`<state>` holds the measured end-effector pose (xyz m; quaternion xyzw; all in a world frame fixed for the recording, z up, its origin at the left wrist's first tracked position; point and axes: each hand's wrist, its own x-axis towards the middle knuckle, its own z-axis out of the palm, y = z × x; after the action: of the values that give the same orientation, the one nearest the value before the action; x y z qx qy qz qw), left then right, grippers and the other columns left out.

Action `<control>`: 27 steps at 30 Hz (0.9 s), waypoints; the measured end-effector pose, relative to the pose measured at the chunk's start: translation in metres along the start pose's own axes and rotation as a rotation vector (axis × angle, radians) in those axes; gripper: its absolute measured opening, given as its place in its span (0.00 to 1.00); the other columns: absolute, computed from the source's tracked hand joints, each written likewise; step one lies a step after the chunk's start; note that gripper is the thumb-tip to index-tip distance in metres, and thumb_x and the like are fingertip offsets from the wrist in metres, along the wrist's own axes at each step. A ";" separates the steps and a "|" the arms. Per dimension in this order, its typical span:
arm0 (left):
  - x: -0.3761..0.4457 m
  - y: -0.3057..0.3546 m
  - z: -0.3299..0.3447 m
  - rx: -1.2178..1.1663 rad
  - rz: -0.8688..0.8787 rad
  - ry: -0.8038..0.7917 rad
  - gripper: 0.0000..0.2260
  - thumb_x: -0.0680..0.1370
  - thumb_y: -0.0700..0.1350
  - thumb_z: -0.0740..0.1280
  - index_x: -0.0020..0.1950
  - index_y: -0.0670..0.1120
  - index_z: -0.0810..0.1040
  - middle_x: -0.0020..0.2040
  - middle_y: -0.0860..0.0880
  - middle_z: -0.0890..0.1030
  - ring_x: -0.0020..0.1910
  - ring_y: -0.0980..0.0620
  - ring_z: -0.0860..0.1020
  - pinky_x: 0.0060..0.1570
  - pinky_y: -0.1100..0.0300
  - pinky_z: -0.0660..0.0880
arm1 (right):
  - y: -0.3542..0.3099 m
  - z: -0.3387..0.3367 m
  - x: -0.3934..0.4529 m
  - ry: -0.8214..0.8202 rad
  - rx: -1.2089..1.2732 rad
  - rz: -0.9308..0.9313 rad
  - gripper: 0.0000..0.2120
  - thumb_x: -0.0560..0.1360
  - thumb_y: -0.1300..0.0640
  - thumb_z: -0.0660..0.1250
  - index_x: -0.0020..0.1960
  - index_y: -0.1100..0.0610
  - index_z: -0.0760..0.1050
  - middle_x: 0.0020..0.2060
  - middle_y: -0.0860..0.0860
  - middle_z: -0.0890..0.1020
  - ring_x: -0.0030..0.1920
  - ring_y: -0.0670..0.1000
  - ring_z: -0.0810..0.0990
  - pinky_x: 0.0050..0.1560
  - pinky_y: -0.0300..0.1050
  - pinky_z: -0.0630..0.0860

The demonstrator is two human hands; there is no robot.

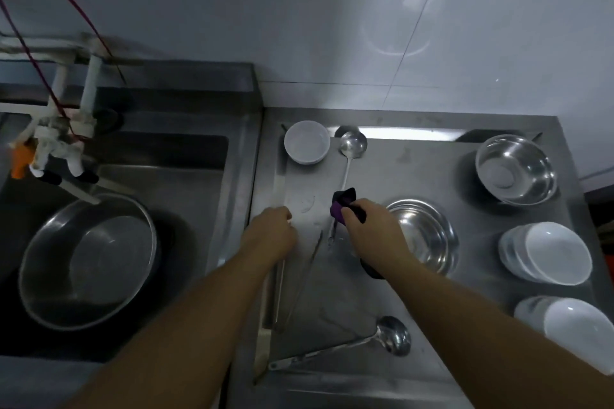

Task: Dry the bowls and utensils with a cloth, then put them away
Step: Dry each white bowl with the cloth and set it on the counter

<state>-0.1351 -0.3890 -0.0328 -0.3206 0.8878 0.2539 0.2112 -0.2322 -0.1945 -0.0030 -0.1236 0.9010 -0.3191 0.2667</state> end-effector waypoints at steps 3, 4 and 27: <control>0.029 0.000 -0.003 -0.020 0.008 -0.020 0.20 0.82 0.48 0.65 0.75 0.50 0.75 0.69 0.46 0.78 0.63 0.44 0.80 0.55 0.55 0.75 | -0.002 0.009 0.020 0.006 -0.011 0.015 0.15 0.84 0.46 0.62 0.62 0.53 0.80 0.51 0.54 0.82 0.48 0.54 0.81 0.47 0.49 0.75; 0.039 0.001 -0.004 -0.041 0.004 -0.019 0.21 0.82 0.49 0.65 0.75 0.49 0.75 0.69 0.45 0.79 0.63 0.44 0.80 0.56 0.54 0.76 | -0.001 0.012 0.026 0.015 -0.002 0.022 0.14 0.84 0.46 0.63 0.61 0.53 0.80 0.51 0.55 0.82 0.48 0.54 0.81 0.46 0.48 0.75; 0.176 0.043 -0.002 -1.012 -0.524 0.081 0.23 0.78 0.44 0.68 0.72 0.38 0.77 0.65 0.37 0.82 0.60 0.37 0.82 0.61 0.44 0.83 | 0.026 0.027 0.024 0.160 0.299 0.238 0.07 0.83 0.42 0.63 0.55 0.41 0.79 0.44 0.40 0.83 0.43 0.36 0.80 0.39 0.36 0.71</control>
<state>-0.2885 -0.4427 -0.1121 -0.6009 0.5538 0.5740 0.0532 -0.2383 -0.1981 -0.0471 0.0504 0.8702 -0.4244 0.2453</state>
